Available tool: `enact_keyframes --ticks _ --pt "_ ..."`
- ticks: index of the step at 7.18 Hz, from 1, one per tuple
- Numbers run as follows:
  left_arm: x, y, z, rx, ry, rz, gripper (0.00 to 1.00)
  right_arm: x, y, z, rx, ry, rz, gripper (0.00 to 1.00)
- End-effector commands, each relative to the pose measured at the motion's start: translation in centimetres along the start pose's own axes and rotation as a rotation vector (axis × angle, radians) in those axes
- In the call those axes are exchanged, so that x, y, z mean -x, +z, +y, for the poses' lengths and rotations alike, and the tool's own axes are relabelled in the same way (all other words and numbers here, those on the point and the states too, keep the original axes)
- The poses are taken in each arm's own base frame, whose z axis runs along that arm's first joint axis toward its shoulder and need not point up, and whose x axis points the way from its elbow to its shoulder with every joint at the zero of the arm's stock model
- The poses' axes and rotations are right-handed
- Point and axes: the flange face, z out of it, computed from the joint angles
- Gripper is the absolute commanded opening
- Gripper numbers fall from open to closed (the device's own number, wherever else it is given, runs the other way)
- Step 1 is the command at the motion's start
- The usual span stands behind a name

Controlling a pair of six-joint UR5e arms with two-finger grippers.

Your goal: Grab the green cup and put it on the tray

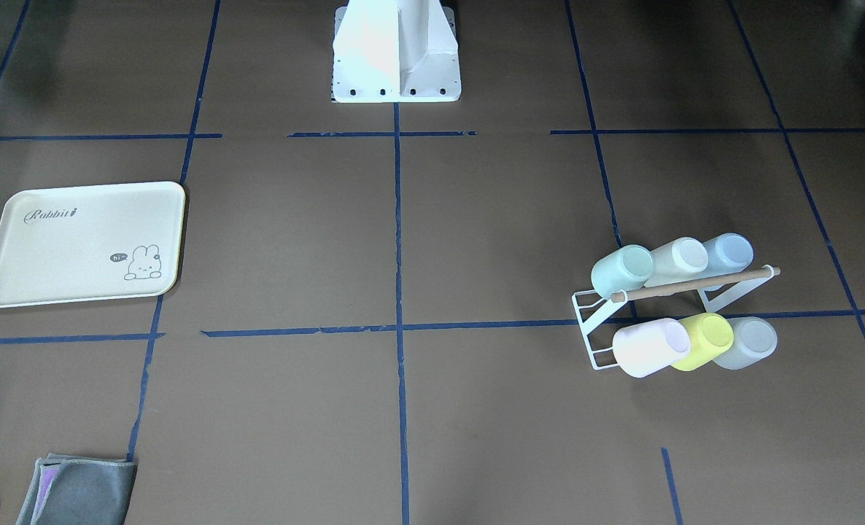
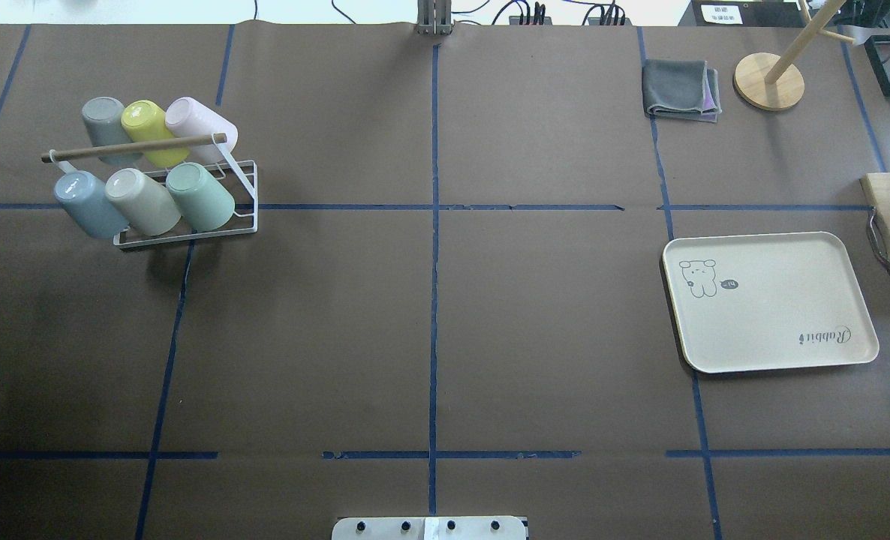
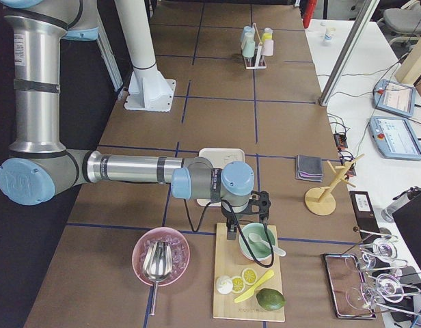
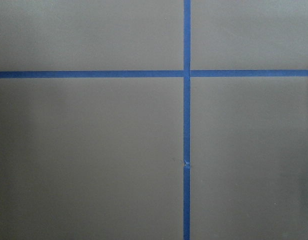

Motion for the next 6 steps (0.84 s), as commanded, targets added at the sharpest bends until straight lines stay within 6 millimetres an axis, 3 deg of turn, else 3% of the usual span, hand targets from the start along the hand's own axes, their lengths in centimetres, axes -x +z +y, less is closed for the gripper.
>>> enact_keyframes --ticks 1,2,5,6 --pt "-0.1 -0.1 0.0 -0.005 0.004 0.001 1.00 1.3 -1.1 -1.9 -0.021 -0.028 0.005 1.00" --pt "-0.2 -0.2 -0.3 -0.009 0.009 -0.001 1.00 0.9 0.2 -2.0 0.001 -0.017 -0.002 1.00" --pt "-0.5 -0.6 -0.5 -0.021 0.019 -0.001 1.00 2.3 2.5 -1.3 0.008 -0.012 0.002 1.00" --pt "-0.6 -0.7 -0.5 -0.022 0.020 -0.001 1.00 4.1 3.6 -1.1 -0.026 0.022 -0.017 1.00"
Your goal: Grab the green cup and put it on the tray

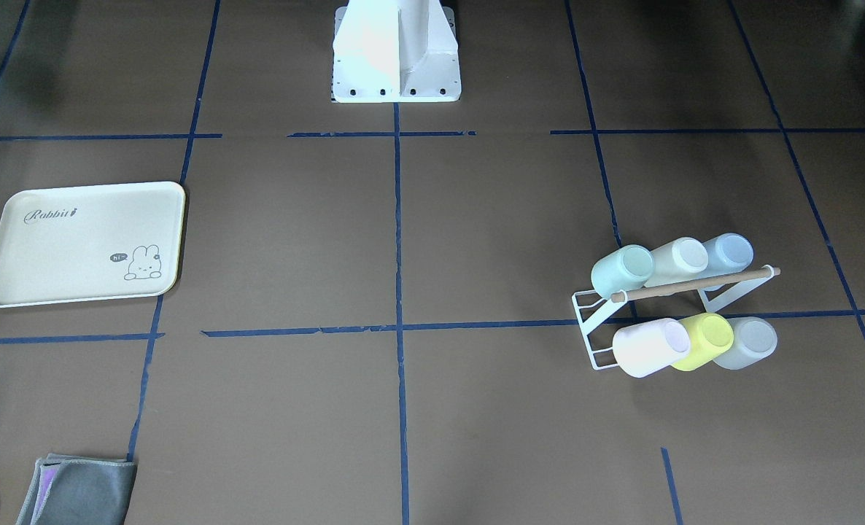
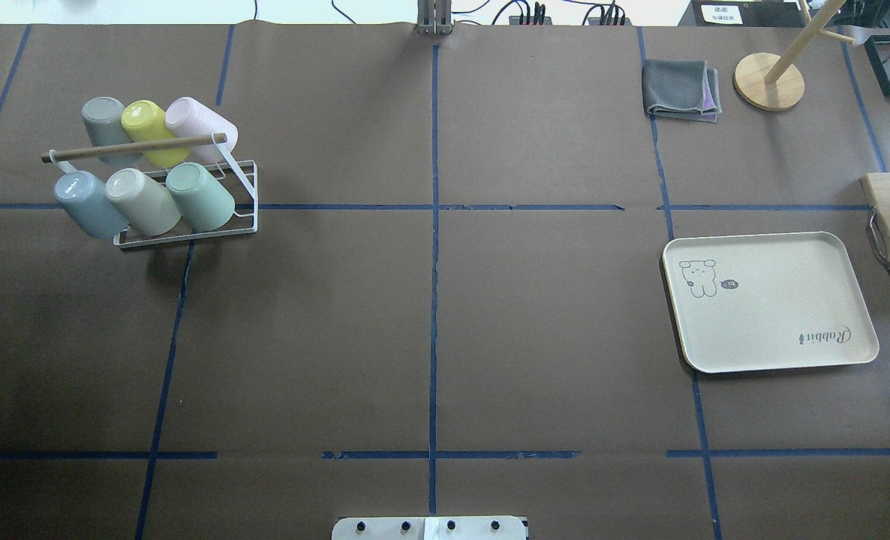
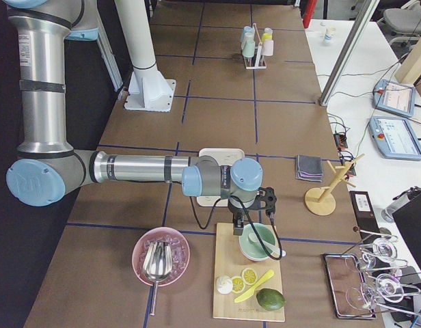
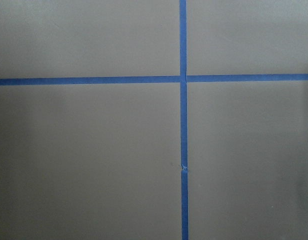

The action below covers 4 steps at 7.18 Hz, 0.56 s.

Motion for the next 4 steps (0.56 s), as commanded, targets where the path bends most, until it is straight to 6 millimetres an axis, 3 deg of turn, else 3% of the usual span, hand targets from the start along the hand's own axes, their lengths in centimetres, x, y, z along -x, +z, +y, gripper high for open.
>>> enact_keyframes --ticks 1,2,4 --pt "-0.1 -0.1 0.0 -0.002 0.002 0.000 1.00 3.3 3.7 1.9 -0.043 0.040 -0.034 1.00" --pt "-0.1 -0.1 0.1 -0.002 0.002 0.000 1.00 5.5 4.8 2.2 -0.076 0.062 -0.062 1.00" --pt "-0.2 -0.2 0.0 -0.005 0.005 0.000 1.00 8.4 9.0 3.3 -0.045 0.048 0.006 1.00"
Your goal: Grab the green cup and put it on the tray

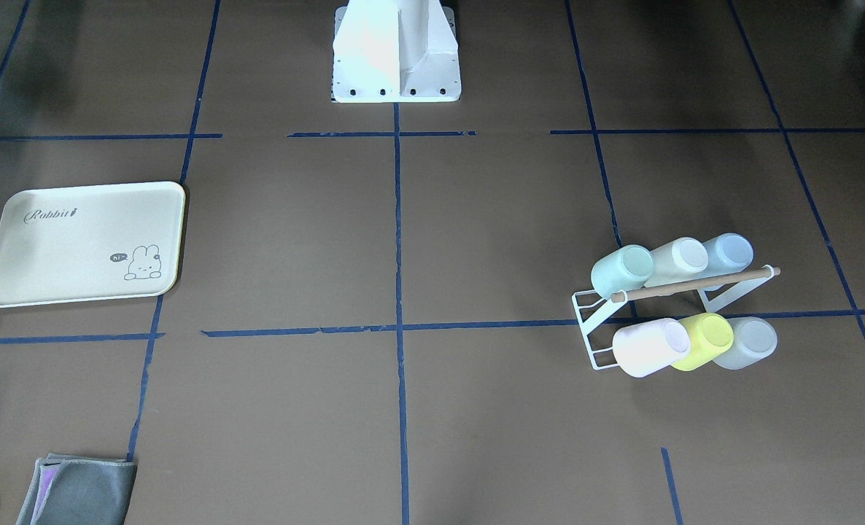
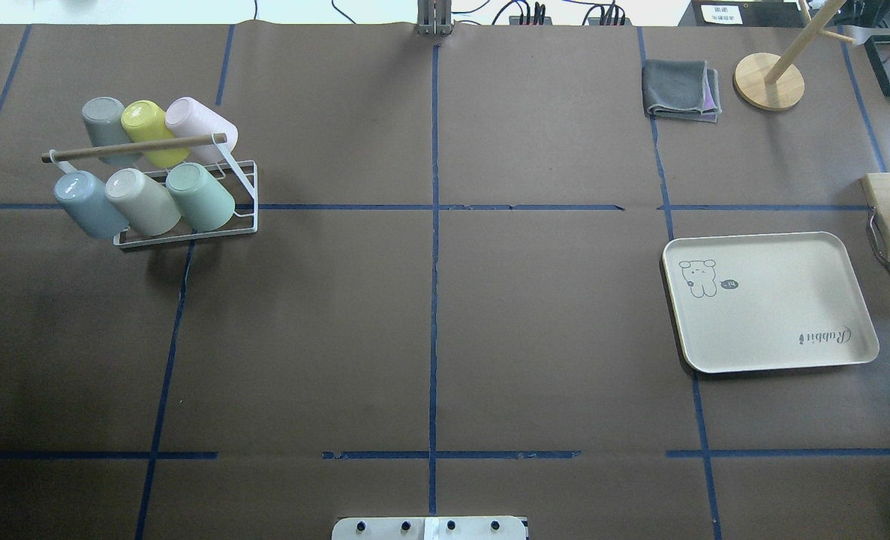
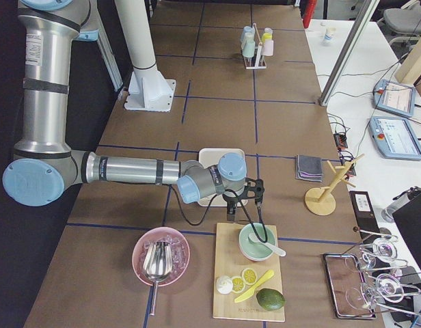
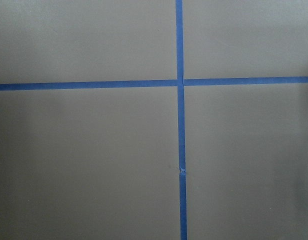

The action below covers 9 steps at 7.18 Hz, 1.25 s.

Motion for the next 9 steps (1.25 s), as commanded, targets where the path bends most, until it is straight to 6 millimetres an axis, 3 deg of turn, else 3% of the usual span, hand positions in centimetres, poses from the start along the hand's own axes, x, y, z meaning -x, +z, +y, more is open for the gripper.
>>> enact_keyframes --ticks 1,3,6,9 --pt "-0.1 -0.1 0.0 -0.001 0.001 0.000 1.00 1.9 3.7 1.5 0.017 -0.032 0.050 1.00" --pt "-0.1 -0.1 -0.1 -0.002 0.002 0.000 1.00 2.8 5.1 3.2 0.013 -0.047 0.021 0.99" --pt "-0.1 -0.1 -0.1 -0.003 0.003 0.000 1.00 1.1 9.1 5.1 0.047 -0.095 0.012 0.99" --pt "-0.2 -0.2 -0.2 -0.004 0.006 0.000 1.00 2.3 9.3 4.8 0.045 -0.108 0.004 0.98"
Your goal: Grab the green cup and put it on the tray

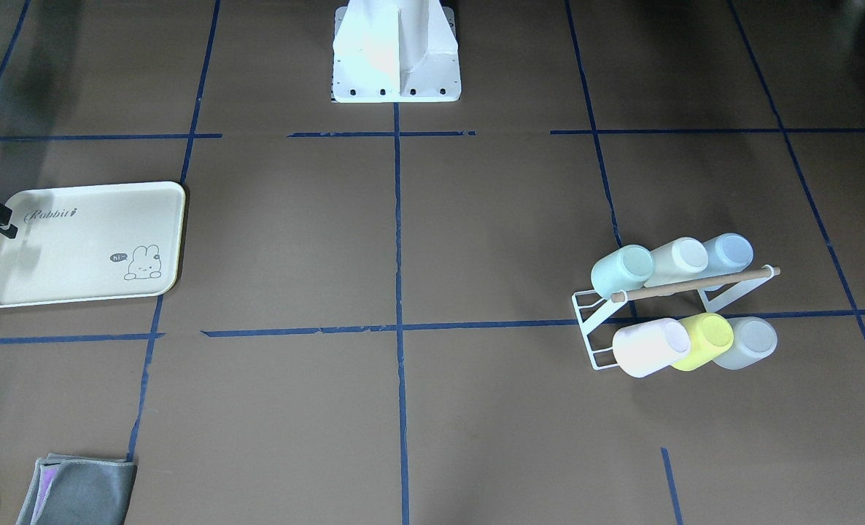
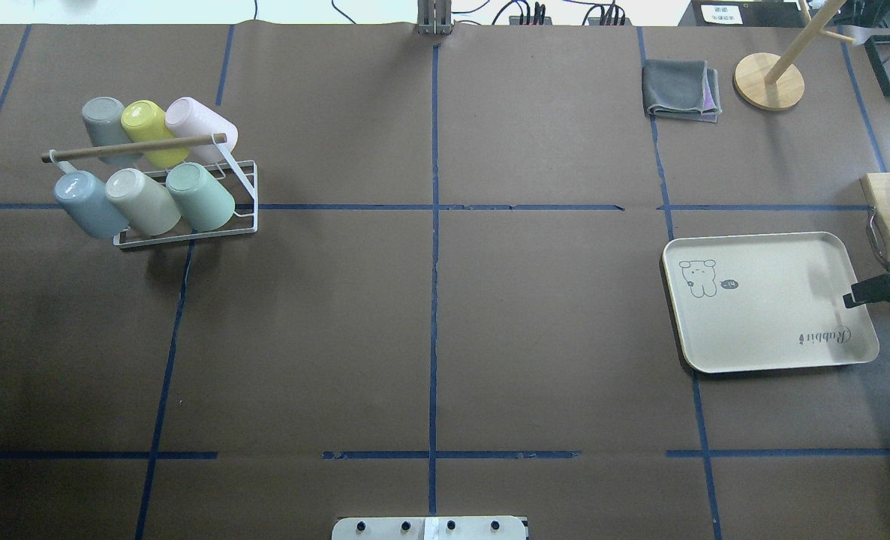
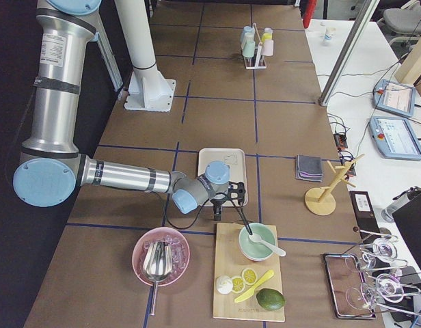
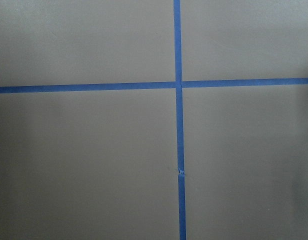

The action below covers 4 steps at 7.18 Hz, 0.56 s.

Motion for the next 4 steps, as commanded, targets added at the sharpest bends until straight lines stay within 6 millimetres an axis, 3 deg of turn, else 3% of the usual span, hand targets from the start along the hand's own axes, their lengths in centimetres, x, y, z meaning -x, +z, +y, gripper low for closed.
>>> enact_keyframes --ticks 1,4 --pt "-0.08 -0.09 -0.12 -0.002 0.002 0.000 1.00 0.56 0.39 -0.02 0.000 -0.012 0.005 0.93" --pt "-0.13 -0.14 -0.26 -0.003 0.003 0.000 1.00 0.58 0.41 0.05 0.001 -0.013 0.006 0.58"
